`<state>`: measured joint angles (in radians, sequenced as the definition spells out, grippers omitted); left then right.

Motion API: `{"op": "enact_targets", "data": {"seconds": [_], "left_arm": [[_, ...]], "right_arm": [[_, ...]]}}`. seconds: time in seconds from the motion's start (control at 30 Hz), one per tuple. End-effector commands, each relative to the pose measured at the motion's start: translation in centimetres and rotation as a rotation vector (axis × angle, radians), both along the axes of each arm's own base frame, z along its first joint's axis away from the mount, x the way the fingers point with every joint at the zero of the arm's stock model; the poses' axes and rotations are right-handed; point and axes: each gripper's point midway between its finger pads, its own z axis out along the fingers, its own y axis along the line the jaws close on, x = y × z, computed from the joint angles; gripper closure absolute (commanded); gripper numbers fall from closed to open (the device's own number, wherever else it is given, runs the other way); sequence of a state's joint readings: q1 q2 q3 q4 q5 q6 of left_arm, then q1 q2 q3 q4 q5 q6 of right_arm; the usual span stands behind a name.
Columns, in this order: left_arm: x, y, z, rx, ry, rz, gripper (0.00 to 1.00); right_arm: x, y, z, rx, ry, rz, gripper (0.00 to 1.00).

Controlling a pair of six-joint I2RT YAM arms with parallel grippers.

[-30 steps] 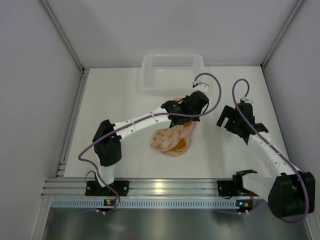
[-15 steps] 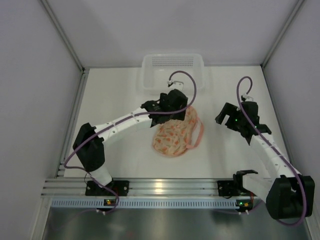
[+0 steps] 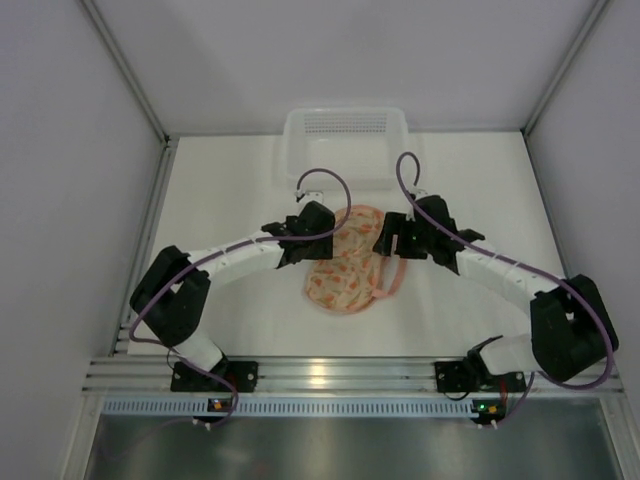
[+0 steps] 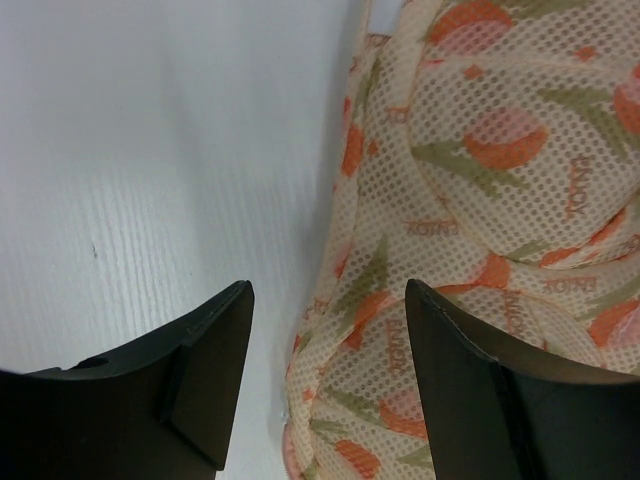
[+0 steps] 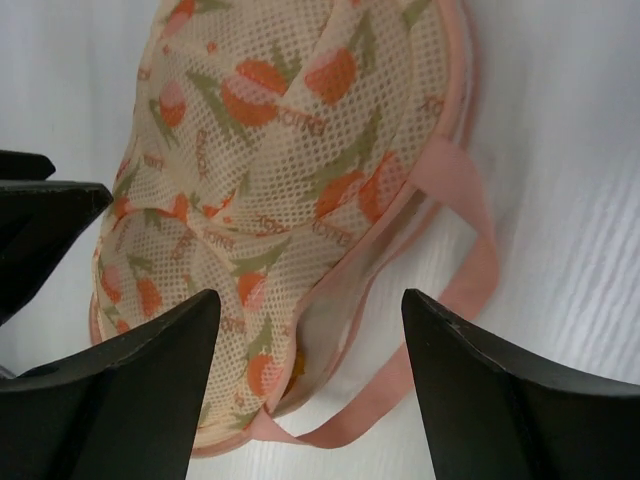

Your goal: Place the bra in the laundry bag and zip it closed

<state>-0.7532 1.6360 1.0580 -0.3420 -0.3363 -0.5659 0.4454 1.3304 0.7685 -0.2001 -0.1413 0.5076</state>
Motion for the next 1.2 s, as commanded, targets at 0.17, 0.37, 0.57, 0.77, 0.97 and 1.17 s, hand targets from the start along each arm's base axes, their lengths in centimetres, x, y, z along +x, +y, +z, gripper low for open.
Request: {"op": "enact_targets", "data": {"seconds": [0.17, 0.37, 0.57, 0.77, 0.97, 1.17], "left_arm": [[0.6, 1.4, 2.5, -0.156, -0.083, 0.077, 0.31], [-0.3, 1.1, 2.1, -0.18, -0.053, 0.049, 0.31], [-1.3, 0.2, 2.0, -0.232, -0.022, 0.015, 0.32], [-2.4, 0.5, 2.9, -0.255, -0.04, 0.01, 0.32], [-3.4, 2.8, 4.0, -0.256, -0.101, 0.06, 0.32], [-4.7, 5.2, 4.2, -0.225, -0.117, 0.111, 0.32]], "right_arm": [[-0.4, 3.3, -1.8, 0.0, 0.046, 0.03, 0.69], [0.5, 1.8, -3.8, -0.121, 0.057, -0.015, 0.98], [2.4, 1.8, -4.3, -0.203, 0.032, 0.009, 1.0], [3.7, 5.1, -3.7, -0.199, -0.011, 0.107, 1.0], [2.6, 10.5, -3.0, -0.138, -0.044, 0.245, 1.0], [1.8, 14.5, -2.2, -0.083, -0.089, 0.386, 1.0]]}}
